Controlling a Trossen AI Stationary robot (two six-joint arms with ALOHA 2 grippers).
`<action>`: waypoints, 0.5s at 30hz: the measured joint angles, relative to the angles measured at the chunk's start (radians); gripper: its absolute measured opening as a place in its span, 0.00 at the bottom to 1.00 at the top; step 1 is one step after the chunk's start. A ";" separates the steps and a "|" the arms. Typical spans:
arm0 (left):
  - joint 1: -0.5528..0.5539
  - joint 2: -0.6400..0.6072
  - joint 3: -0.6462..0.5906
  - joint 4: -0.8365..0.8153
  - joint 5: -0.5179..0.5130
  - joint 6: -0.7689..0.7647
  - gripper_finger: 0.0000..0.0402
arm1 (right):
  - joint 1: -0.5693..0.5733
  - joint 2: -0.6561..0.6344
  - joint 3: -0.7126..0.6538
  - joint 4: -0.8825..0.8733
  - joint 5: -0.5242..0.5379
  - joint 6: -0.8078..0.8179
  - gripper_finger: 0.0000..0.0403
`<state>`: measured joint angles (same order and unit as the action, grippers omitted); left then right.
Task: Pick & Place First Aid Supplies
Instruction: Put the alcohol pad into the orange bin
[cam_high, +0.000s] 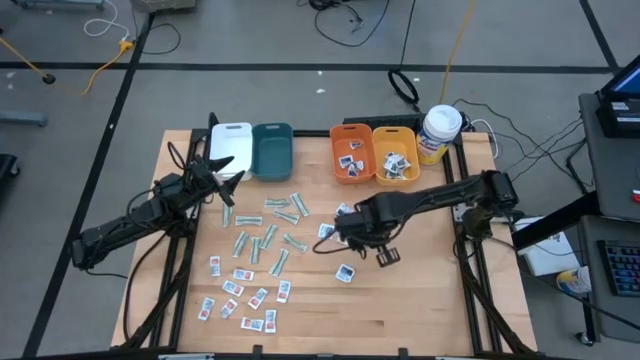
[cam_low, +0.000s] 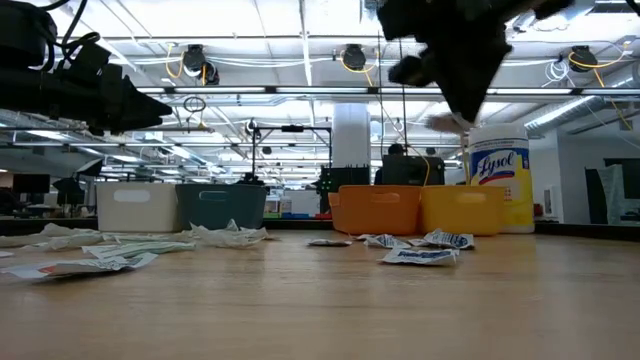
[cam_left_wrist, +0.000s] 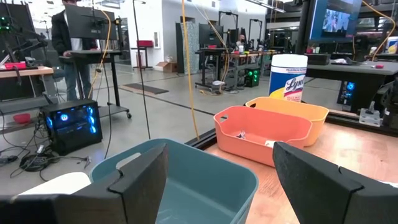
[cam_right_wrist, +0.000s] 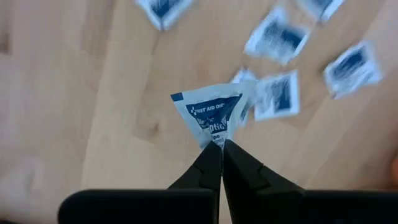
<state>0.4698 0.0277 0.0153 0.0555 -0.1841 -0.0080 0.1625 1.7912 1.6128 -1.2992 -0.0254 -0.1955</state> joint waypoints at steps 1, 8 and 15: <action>0.000 0.000 0.000 0.000 0.000 0.000 0.74 | -0.007 0.000 0.020 -0.004 -0.001 -0.016 0.00; 0.000 0.000 0.000 0.000 0.000 0.000 0.74 | -0.123 -0.001 0.058 0.008 0.019 -0.053 0.00; 0.000 0.000 0.000 0.000 0.000 0.000 0.74 | -0.306 -0.001 0.058 0.009 0.080 -0.095 0.00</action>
<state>0.4698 0.0277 0.0154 0.0555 -0.1841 -0.0079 -0.1436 1.7905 1.6711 -1.2901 0.0549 -0.2903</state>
